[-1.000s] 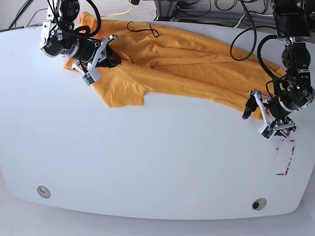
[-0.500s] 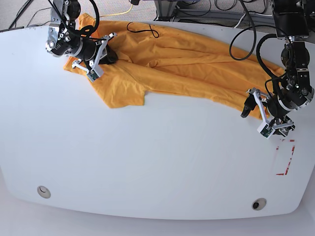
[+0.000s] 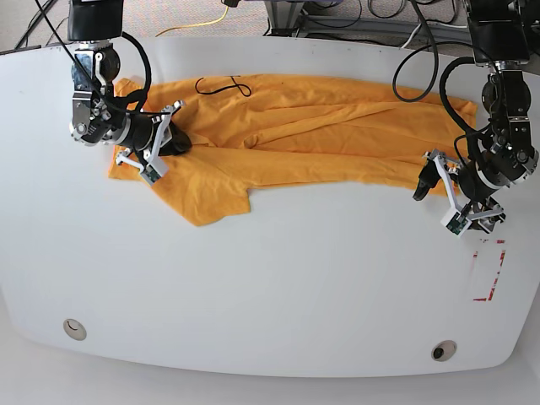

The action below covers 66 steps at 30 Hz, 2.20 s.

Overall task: Layout the t-shirt on the table in an organized manner, then fold the t-shirt properly
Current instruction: 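Lower both grippers onto the shirt's side edges and close them, then hold the shirt edges with both grippers, keeping the shirt taut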

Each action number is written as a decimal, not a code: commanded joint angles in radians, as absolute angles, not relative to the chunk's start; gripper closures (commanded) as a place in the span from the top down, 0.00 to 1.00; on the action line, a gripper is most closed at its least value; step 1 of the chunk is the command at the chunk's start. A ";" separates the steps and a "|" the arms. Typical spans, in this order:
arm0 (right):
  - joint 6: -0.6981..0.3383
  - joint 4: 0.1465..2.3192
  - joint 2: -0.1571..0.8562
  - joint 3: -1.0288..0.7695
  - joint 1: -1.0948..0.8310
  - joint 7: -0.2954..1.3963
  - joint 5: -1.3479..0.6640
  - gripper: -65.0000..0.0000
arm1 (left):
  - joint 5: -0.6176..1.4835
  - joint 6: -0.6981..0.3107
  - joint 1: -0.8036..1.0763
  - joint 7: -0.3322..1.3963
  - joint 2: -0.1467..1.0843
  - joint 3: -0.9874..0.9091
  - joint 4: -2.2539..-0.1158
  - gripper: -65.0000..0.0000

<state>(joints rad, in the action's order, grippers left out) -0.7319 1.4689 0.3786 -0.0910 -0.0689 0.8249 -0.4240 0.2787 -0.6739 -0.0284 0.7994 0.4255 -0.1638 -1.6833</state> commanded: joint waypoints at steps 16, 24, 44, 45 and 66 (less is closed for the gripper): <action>-0.698 1.445 0.441 -0.088 -0.015 0.849 -0.334 0.11 | 0.292 -0.671 -0.035 0.812 0.432 -0.170 -1.698 0.81; -0.698 1.448 0.438 -0.088 -0.015 0.849 -0.332 0.11 | 0.294 -0.668 -0.031 0.816 0.427 -0.171 -1.635 0.81; -0.698 1.442 0.437 -0.088 -0.016 0.846 -0.334 0.11 | 0.337 -0.667 -0.143 0.756 0.404 -0.180 -1.294 0.81; -0.698 1.442 0.437 -0.088 -0.016 0.846 -0.335 0.11 | 0.337 -0.667 -0.148 0.756 0.404 -0.179 -1.283 0.81; -0.698 1.442 0.437 -0.093 -0.016 0.846 -0.340 0.11 | 0.332 -0.673 -0.148 0.714 0.406 -0.137 -1.239 0.19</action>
